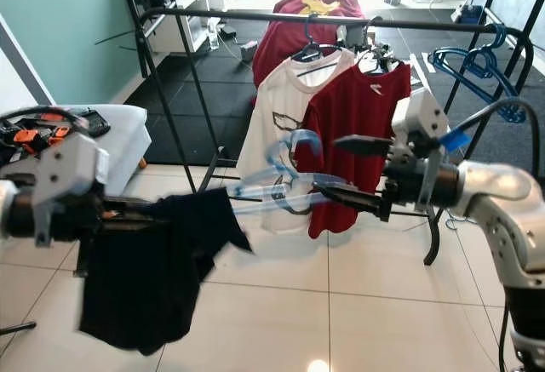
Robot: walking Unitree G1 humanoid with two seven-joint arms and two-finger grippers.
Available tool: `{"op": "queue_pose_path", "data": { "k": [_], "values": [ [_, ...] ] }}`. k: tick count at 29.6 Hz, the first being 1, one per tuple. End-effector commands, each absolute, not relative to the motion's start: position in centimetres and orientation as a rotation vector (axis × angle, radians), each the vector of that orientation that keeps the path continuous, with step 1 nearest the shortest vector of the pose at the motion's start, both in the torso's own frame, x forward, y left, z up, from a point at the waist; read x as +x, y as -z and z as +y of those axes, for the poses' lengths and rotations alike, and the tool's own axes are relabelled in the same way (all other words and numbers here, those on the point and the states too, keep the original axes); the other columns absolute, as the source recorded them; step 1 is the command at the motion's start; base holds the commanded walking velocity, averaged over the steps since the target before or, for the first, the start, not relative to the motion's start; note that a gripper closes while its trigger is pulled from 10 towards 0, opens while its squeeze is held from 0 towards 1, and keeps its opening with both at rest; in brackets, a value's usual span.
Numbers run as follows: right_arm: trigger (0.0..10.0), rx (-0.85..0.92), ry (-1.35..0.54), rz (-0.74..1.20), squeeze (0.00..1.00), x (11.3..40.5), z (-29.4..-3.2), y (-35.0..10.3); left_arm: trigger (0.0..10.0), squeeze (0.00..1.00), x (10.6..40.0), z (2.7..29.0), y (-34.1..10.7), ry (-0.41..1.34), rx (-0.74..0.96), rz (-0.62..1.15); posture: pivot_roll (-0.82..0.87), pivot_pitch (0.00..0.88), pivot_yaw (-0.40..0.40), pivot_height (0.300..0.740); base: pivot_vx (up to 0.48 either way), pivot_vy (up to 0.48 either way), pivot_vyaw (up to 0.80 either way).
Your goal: Hang hanger
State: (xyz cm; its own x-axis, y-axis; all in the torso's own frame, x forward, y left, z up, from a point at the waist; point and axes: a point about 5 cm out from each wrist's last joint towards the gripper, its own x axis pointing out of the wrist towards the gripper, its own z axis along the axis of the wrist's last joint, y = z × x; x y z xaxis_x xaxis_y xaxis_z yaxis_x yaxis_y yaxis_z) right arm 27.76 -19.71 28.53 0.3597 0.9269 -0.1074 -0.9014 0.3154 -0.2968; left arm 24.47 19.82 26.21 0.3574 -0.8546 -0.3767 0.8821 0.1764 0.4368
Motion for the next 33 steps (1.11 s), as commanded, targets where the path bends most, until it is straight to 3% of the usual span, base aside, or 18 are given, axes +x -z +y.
{"op": "queue_pose_path", "data": {
  "k": [1,6,14,15,16,17,33],
  "values": [
    [10.0,-0.344,-1.294,-0.072,0.0,27.3,-18.7,-28.6,10.0,0.0,24.4,19.7,-27.0,1.25,0.713,0.035,-0.09,0.051,0.036,0.74,0.0,0.0,0.0],
    [10.0,-0.386,-1.462,-0.004,0.0,26.7,-17.4,-27.9,10.0,0.0,24.3,18.6,-27.3,1.314,0.732,0.02,-0.09,0.047,0.033,0.74,0.0,0.0,0.0],
    [10.0,-0.404,-1.489,0.052,0.0,26.8,-17.2,-27.0,10.0,0.0,24.3,18.0,-27.7,1.346,0.744,-0.004,-0.1,0.043,0.033,0.74,0.0,0.0,0.0],
    [1.6,-0.409,-1.476,0.057,0.0,27.0,-17.3,-26.9,10.0,0.0,24.2,17.8,-27.9,1.359,0.745,-0.013,-0.1,0.043,0.033,0.74,0.0,0.0,0.0],
    [1.6,-0.409,-1.476,0.057,0.0,27.0,-17.3,-26.9,10.0,0.0,24.2,17.8,-27.9,1.359,0.745,-0.013,-0.1,0.043,0.033,0.74,0.0,0.0,0.0],
    [0.0,-0.416,-1.475,0.071,0.0,27.1,-17.3,-26.7,10.0,0.0,24.0,17.6,-28.0,1.372,0.749,-0.022,-0.1,0.043,0.035,0.74,0.0,0.0,0.0],
    [0.0,-0.446,-1.487,0.108,0.0,27.3,-17.1,-25.9,10.0,0.0,23.6,16.7,-29.0,1.43,0.761,-0.075,-0.09,0.033,0.036,0.74,0.0,0.0,0.0]
  ]
}}
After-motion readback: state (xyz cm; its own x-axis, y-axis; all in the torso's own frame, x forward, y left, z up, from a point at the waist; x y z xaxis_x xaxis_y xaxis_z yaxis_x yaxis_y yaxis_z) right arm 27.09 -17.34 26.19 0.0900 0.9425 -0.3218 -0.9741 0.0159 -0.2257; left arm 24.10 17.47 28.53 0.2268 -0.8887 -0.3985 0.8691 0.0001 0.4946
